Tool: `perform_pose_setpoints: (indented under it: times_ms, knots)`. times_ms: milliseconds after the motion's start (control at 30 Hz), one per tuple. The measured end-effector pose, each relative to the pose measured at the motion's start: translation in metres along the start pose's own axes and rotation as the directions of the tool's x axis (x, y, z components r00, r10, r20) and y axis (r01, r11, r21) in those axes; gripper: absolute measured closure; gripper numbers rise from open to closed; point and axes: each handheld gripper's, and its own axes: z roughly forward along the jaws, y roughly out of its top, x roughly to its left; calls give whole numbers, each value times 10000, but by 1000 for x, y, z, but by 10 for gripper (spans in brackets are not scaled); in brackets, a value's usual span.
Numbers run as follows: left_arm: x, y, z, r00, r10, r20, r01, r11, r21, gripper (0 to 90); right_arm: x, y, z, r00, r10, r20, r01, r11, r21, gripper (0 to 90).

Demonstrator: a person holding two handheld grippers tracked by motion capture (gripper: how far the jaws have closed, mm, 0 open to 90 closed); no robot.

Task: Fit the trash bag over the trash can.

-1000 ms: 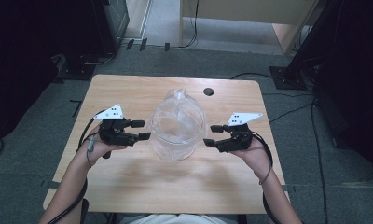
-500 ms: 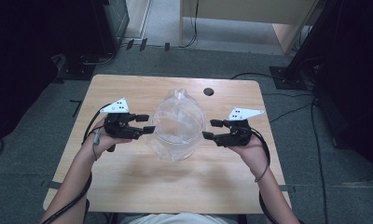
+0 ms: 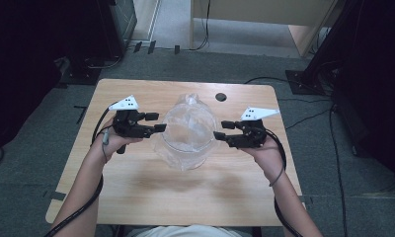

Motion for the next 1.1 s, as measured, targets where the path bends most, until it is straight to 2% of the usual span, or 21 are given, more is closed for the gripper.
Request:
perform_pose_setpoints:
  times_ms: [67, 100, 233, 433, 533, 633, 900, 1033, 1100]
  knots:
    - [0, -2, 0, 10000, 41, 17, -41, 10000, 54, 391, 0, 7, 1, 9996, 263, -32, -263, 9996, 82, 500]
    - [1, -3, 0, 10000, 46, 20, -46, 10000, 83, 391, 0, 10, 3, 9997, 247, -72, -247, 9996, 115, 523]
    - [1, -5, 0, 9999, -7, 102, 6, 9999, 111, 391, 3, 21, 10, 9997, 188, -163, -176, 9976, 674, 580]
    - [-3, -6, 1, 9999, 59, 154, -61, 9998, 171, 396, 8, 38, 24, 9995, 60, -307, -29, 9947, 1028, 635]
    - [-5, -6, 1, 9990, -138, 414, 133, 9998, 138, 420, 10, 47, 33, 9986, 63, -530, 8, 9912, 1325, 695]
    - [-7, -4, 0, 9993, -44, 374, 42, 10000, 54, 419, 13, 51, 42, 9983, -243, -529, 329, 9852, 1680, 727]
    - [-8, -5, 2, 9994, 229, 241, -225, 9996, -157, 424, 14, 58, 72, 9976, -439, -529, 552, 9705, 2348, 734]
    - [-9, -5, 3, 9993, 304, 239, -299, 9993, -209, 420, 15, 59, 87, 9972, -640, -399, 727, 9564, 2830, 690]
    - [-10, -6, 5, 9990, 334, 286, -329, 9993, -171, 420, 13, 58, 94, 9982, -490, -355, 574, 9527, 2984, 659]
